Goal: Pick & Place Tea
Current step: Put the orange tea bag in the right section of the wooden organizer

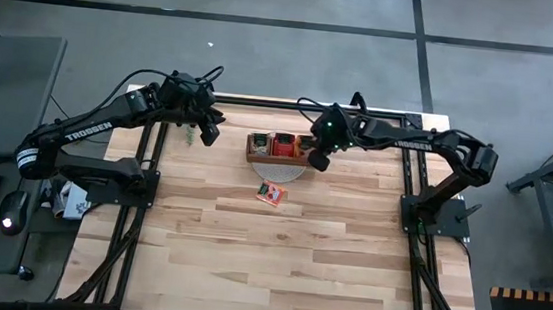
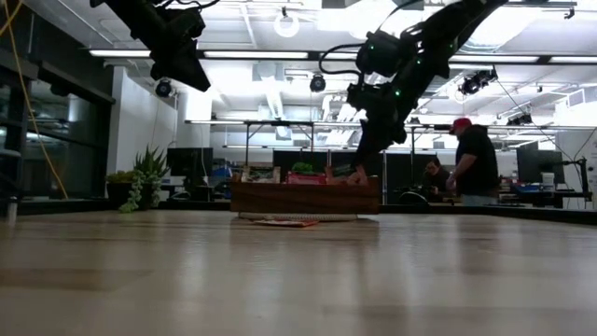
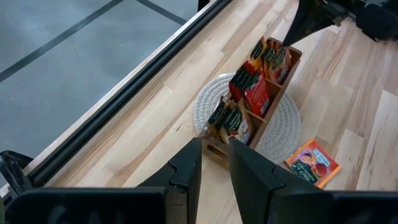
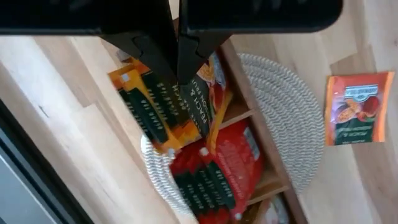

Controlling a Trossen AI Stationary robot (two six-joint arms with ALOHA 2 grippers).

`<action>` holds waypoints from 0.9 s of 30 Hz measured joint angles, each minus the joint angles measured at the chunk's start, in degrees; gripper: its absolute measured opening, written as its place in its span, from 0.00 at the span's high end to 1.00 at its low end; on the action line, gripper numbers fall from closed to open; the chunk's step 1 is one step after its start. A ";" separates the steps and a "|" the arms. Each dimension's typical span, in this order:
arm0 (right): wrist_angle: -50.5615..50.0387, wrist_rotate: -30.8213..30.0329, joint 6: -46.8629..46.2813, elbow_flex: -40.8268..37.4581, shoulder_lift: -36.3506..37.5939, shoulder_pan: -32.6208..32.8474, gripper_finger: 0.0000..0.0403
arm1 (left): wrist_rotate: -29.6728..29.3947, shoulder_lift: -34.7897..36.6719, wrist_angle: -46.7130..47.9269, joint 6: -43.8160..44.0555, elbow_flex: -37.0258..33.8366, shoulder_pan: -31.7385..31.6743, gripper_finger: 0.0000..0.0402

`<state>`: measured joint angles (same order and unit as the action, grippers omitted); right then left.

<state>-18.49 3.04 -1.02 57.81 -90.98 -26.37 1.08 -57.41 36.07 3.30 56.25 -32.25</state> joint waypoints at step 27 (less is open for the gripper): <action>-0.06 1.14 -0.07 0.02 0.00 -0.70 0.77 | 0.00 0.00 0.04 0.00 0.02 0.00 0.80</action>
<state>-18.55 4.18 -1.08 57.82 -90.98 -27.07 1.08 -57.41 36.11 3.30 56.27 -32.25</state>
